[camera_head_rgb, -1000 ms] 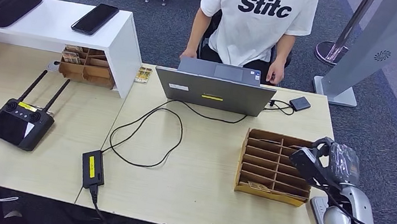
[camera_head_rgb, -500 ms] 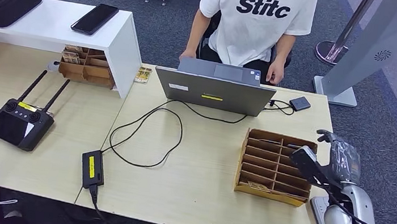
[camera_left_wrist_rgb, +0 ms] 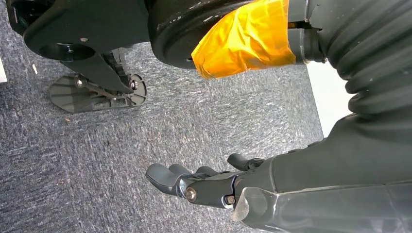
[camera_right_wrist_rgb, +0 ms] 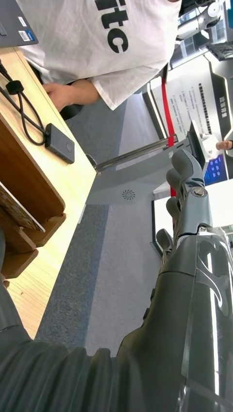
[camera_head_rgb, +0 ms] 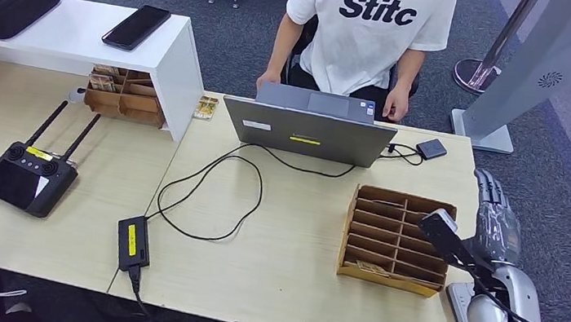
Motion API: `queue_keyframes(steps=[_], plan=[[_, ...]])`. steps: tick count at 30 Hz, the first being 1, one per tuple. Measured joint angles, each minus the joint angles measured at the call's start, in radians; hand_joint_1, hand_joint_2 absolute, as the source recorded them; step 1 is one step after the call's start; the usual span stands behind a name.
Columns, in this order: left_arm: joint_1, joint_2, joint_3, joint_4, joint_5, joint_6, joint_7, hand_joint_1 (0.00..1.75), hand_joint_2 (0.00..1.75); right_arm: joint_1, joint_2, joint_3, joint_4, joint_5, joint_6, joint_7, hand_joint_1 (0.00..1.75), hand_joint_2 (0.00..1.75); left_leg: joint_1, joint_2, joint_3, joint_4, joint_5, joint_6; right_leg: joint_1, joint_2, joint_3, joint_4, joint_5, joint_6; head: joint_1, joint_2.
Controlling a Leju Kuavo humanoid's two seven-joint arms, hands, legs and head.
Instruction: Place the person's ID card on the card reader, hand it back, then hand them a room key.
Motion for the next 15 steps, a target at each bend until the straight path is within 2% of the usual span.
queue_keyframes(steps=[15], plan=[[0.0, 0.0, 0.0, 0.0, -0.001, 0.0, 0.0, 0.0, 1.75, 0.007, -0.002, -0.001, 0.003, 0.008, -0.003, 0.002, 0.0, 1.75, 0.0, 0.0, 0.0, 0.0, 0.0, 0.0, 0.0, 0.0, 0.0, 0.0, 0.0, 0.0, 0.0, 0.0]])
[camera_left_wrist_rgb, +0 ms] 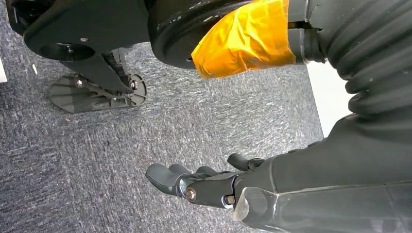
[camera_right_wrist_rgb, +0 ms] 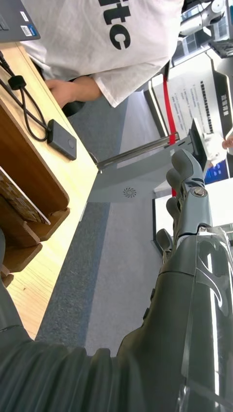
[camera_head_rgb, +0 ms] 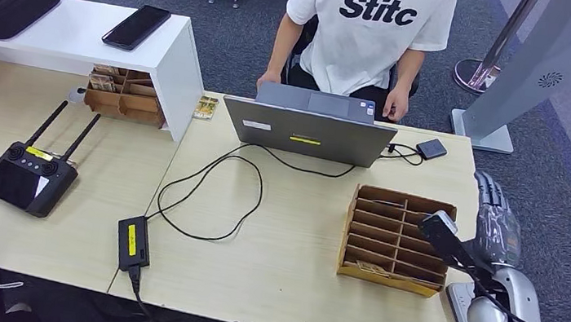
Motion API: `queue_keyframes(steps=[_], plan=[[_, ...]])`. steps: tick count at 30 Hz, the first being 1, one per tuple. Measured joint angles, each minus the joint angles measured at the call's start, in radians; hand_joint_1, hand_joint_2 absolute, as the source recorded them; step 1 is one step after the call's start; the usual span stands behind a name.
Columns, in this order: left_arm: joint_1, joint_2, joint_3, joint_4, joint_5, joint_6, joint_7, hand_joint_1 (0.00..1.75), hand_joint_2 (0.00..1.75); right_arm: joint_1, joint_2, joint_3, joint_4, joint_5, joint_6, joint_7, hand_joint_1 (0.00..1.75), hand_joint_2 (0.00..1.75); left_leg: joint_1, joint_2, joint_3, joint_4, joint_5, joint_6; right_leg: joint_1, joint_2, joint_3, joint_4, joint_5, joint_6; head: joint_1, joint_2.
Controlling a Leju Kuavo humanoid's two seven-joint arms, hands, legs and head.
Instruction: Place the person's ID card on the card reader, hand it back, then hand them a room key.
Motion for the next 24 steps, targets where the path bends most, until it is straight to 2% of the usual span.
queue_keyframes(steps=[24], plan=[[0.0, 0.0, 0.0, 0.0, -0.001, 0.0, 0.0, 0.0, 1.75, -0.001, 0.02, 0.016, 0.007, 0.014, 0.004, 0.002, 0.0, 1.75, 0.0, 0.0, 0.0, 0.0, 0.0, 0.0, 0.0, 0.0, 0.0, 0.0, 0.0, 0.0, 0.0, 0.0]])
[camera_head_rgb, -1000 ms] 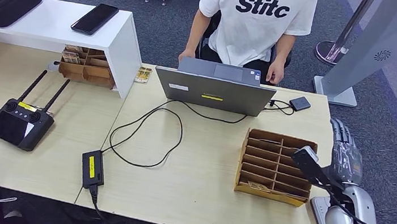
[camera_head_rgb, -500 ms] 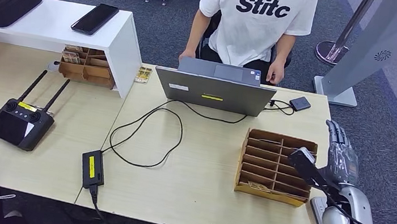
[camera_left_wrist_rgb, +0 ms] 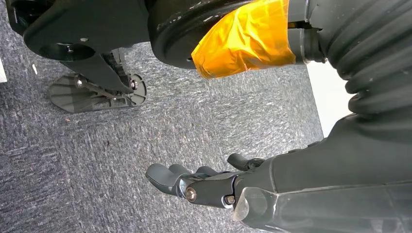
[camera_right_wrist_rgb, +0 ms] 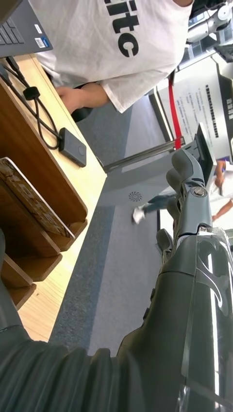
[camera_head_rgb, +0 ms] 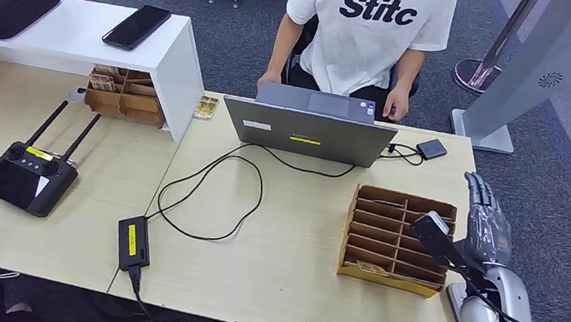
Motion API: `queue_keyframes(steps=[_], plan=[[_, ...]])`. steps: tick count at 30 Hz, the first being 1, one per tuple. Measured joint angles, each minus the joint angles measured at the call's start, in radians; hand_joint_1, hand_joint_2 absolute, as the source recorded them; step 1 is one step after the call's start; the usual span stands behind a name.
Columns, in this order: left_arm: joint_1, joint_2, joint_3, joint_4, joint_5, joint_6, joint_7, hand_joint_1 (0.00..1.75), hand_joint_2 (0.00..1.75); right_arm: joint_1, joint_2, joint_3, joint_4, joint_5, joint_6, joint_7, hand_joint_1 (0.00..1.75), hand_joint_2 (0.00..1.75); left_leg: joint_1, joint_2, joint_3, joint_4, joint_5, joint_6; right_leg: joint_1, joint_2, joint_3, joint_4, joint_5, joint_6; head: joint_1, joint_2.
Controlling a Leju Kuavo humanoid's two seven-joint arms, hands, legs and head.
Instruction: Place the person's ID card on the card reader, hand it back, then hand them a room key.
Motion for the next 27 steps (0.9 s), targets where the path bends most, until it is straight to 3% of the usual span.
queue_keyframes(steps=[15, 16, 19, 20, 27], plan=[[0.0, 0.0, 0.0, 0.0, -0.002, 0.0, 0.0, 0.0, 1.75, -0.006, 0.009, 0.013, 0.0, 0.0, 0.002, 0.001, 0.0, 1.75, 0.0, 0.0, 0.0, 0.0, 0.0, 0.0, 0.0, 0.0, 0.0, 0.0, 0.0, 0.0, 0.0, 0.0], [0.0, 0.0, 0.0, 0.0, -0.003, 0.0, 0.0, 0.0, 1.75, -0.008, 0.01, 0.013, 0.0, 0.0, 0.002, 0.002, 0.15, 1.75, 0.0, 0.0, 0.0, 0.0, 0.0, 0.0, 0.0, 0.0, 0.0, 0.0, 0.0, 0.0, 0.0, 0.0], [0.0, 0.0, 0.0, 0.0, -0.003, 0.0, 0.0, 0.0, 1.75, -0.013, 0.014, 0.015, 0.001, 0.0, 0.003, 0.003, 1.23, 1.75, 0.0, 0.0, 0.0, 0.0, 0.0, 0.0, 0.0, 0.0, 0.0, 0.0, 0.0, 0.0, 0.0, 0.0], [0.0, 0.0, 0.0, 0.0, -0.004, 0.0, 0.0, 0.0, 1.75, -0.014, 0.014, 0.015, 0.001, 0.0, 0.003, 0.003, 1.43, 1.75, 0.0, 0.0, 0.0, 0.0, 0.0, 0.0, 0.0, 0.0, 0.0, 0.0, 0.0, 0.0, 0.0, 0.0], [0.0, 0.0, 0.0, 0.0, -0.004, 0.0, 0.0, 0.0, 1.75, -0.017, 0.018, 0.017, 0.007, 0.0, 0.003, 0.003, 1.54, 1.75, 0.0, 0.0, 0.0, 0.0, 0.0, 0.0, 0.0, 0.0, 0.0, 0.0, 0.0, 0.0, 0.0, 0.0]])
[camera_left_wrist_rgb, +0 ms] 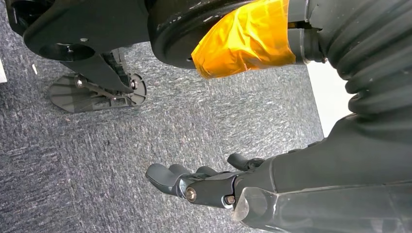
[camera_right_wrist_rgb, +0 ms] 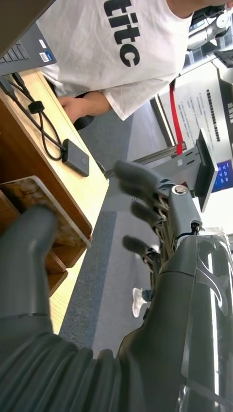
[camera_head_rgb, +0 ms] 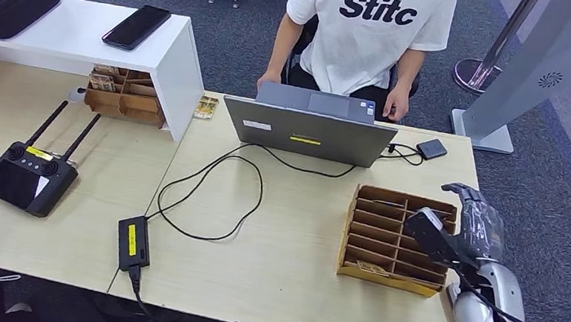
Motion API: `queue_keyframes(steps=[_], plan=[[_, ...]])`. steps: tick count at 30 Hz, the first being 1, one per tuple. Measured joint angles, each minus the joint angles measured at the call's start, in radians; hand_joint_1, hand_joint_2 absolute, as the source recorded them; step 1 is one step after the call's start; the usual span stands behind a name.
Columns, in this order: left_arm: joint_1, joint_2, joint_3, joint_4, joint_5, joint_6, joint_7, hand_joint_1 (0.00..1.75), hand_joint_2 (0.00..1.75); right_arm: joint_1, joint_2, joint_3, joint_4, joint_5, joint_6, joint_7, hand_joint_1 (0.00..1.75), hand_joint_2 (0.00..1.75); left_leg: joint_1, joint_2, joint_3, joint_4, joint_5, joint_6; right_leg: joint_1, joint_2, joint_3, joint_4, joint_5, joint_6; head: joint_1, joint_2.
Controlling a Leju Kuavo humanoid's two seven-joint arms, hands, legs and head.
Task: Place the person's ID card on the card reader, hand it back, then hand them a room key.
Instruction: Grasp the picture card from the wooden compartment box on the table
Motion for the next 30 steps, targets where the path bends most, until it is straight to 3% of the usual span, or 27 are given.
queue_keyframes(steps=[3, 24, 26, 30], plan=[[0.0, 0.0, -0.001, 0.0, 0.0, 0.0, 0.0, 0.0, 1.75, -0.003, 0.002, 0.0, 0.005, 0.0, 0.001, 0.0, 1.44, 1.75, 0.0, 0.0, 0.0, 0.0, 0.0, 0.0, 0.0, 0.0, 0.0, 0.0, 0.0, 0.0, 0.0, 0.0], [0.0, 0.0, -0.001, 0.0, 0.002, 0.0, 0.0, 0.0, 1.75, -0.003, 0.003, 0.005, 0.006, -0.001, 0.004, 0.001, 1.44, 1.75, 0.0, 0.0, 0.0, 0.0, 0.0, 0.0, 0.0, 0.0, 0.0, 0.0, 0.0, 0.0, 0.0, 0.0], [0.0, 0.0, -0.001, 0.0, 0.002, 0.0, 0.0, 0.0, 1.75, -0.003, 0.003, 0.005, 0.006, 0.0, 0.004, 0.002, 1.32, 1.75, 0.0, 0.0, 0.0, 0.0, 0.0, 0.0, 0.0, 0.0, 0.0, 0.0, 0.0, 0.0, 0.0, 0.0], [0.0, 0.0, -0.001, 0.0, 0.003, -0.001, 0.0, 0.0, 1.75, -0.003, 0.003, 0.006, 0.007, 0.002, 0.003, 0.006, 0.94, 1.75, 0.0, 0.0, 0.0, 0.0, 0.0, 0.0, 0.0, 0.0, 0.0, 0.0, 0.0, 0.0, 0.0, 0.0]])
